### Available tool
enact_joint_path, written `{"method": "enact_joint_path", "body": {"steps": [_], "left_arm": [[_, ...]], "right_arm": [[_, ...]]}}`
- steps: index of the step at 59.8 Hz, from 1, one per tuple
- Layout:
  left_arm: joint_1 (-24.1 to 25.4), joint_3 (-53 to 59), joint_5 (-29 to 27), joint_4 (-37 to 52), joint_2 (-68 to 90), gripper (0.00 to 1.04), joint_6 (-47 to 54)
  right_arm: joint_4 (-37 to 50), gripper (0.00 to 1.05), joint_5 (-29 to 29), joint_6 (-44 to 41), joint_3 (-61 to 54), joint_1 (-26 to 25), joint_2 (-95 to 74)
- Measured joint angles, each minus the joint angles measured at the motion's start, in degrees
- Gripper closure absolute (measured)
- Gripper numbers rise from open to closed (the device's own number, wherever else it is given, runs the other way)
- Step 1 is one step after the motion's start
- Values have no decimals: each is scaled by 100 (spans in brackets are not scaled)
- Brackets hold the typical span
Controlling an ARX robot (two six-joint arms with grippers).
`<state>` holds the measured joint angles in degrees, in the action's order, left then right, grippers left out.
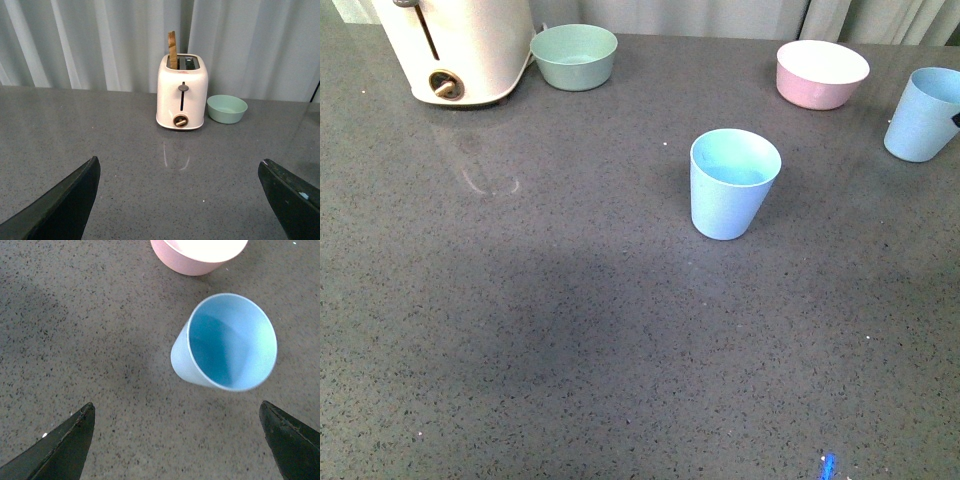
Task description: Stack blue cups with both arms
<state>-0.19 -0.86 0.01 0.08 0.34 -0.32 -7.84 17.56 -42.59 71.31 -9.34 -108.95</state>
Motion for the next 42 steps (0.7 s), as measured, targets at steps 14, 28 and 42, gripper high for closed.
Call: {"method": "enact_joint_path", "body": {"steps": [14, 28, 42], "left_arm": [[0, 0, 0, 0, 0, 9, 0], [0, 0, 0, 0, 0, 9, 0], [0, 0, 0, 0, 0, 9, 0]], "right_arm": [[-367, 9, -157, -57, 981, 310, -841], [-544, 9, -308, -42, 1379, 409, -1327], [-730, 48, -367, 131, 1598, 402, -1521]]}}
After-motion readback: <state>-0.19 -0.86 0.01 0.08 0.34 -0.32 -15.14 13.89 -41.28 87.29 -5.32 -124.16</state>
